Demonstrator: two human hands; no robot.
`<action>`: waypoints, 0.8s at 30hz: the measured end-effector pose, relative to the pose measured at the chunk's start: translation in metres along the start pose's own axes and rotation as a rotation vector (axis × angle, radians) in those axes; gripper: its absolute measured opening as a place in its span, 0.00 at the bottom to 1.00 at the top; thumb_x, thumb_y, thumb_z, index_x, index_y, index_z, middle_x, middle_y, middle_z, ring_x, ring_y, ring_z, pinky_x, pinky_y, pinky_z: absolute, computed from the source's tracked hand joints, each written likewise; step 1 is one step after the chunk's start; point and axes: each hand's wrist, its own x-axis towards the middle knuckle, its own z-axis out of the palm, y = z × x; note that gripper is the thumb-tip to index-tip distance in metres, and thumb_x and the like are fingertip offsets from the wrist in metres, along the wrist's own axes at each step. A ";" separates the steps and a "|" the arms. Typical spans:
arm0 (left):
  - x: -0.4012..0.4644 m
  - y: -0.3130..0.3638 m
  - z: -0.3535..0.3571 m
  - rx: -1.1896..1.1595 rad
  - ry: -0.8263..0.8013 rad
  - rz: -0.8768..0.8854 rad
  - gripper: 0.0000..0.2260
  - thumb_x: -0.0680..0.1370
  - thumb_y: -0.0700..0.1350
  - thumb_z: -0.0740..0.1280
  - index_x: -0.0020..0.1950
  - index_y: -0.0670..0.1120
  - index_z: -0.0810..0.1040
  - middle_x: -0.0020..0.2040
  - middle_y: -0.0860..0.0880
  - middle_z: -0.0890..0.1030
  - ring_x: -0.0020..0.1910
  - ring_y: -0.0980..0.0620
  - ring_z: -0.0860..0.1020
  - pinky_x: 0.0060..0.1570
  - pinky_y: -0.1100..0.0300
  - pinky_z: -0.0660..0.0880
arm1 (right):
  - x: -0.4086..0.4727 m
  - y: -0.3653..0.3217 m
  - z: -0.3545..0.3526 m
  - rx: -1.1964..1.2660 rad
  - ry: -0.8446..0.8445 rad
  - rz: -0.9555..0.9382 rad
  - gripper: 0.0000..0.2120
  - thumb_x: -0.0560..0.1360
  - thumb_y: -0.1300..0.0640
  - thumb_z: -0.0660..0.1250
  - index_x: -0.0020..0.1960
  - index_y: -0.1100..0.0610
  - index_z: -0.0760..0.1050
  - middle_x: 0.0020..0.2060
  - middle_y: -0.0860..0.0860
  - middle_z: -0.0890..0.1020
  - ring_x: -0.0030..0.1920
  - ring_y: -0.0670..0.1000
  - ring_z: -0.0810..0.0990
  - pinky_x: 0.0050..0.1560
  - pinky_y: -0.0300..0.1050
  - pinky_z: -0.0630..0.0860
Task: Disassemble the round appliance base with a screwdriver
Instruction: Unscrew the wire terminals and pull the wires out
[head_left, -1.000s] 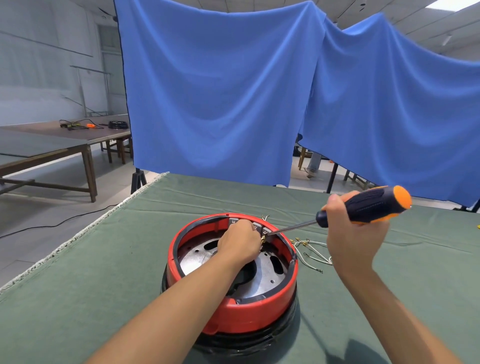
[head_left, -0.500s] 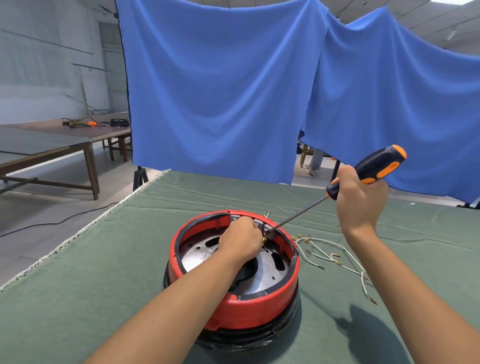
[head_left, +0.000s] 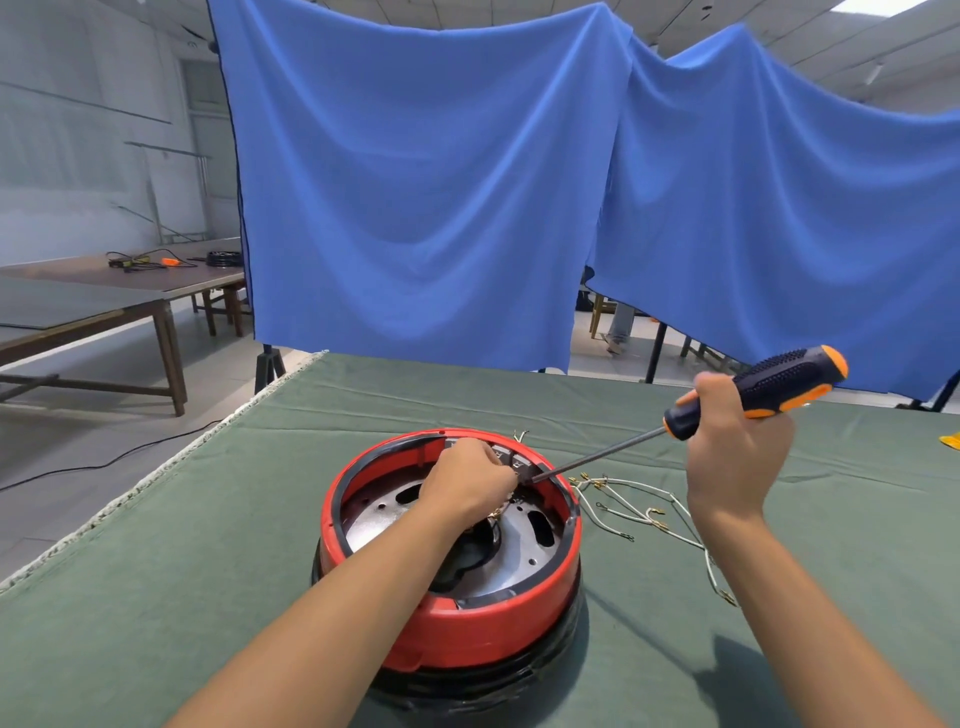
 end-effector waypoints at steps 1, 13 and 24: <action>0.001 -0.002 0.000 -0.003 -0.010 0.004 0.07 0.66 0.38 0.63 0.37 0.44 0.80 0.37 0.44 0.81 0.36 0.48 0.74 0.43 0.53 0.77 | -0.003 0.002 -0.003 0.009 0.011 0.012 0.15 0.67 0.56 0.63 0.22 0.54 0.73 0.19 0.47 0.77 0.23 0.44 0.74 0.31 0.32 0.71; -0.006 0.009 -0.021 0.260 -0.089 0.240 0.09 0.69 0.37 0.62 0.33 0.49 0.78 0.31 0.55 0.77 0.33 0.55 0.75 0.32 0.63 0.69 | -0.015 0.003 -0.006 0.044 -0.070 0.025 0.11 0.67 0.58 0.63 0.29 0.64 0.72 0.19 0.47 0.76 0.22 0.43 0.73 0.27 0.31 0.71; -0.014 -0.013 -0.040 0.661 -0.312 0.183 0.06 0.71 0.39 0.68 0.44 0.47 0.82 0.40 0.51 0.79 0.43 0.50 0.78 0.43 0.56 0.77 | -0.021 0.002 -0.007 0.025 -0.088 0.023 0.13 0.67 0.59 0.63 0.32 0.70 0.73 0.20 0.48 0.76 0.23 0.43 0.74 0.28 0.32 0.71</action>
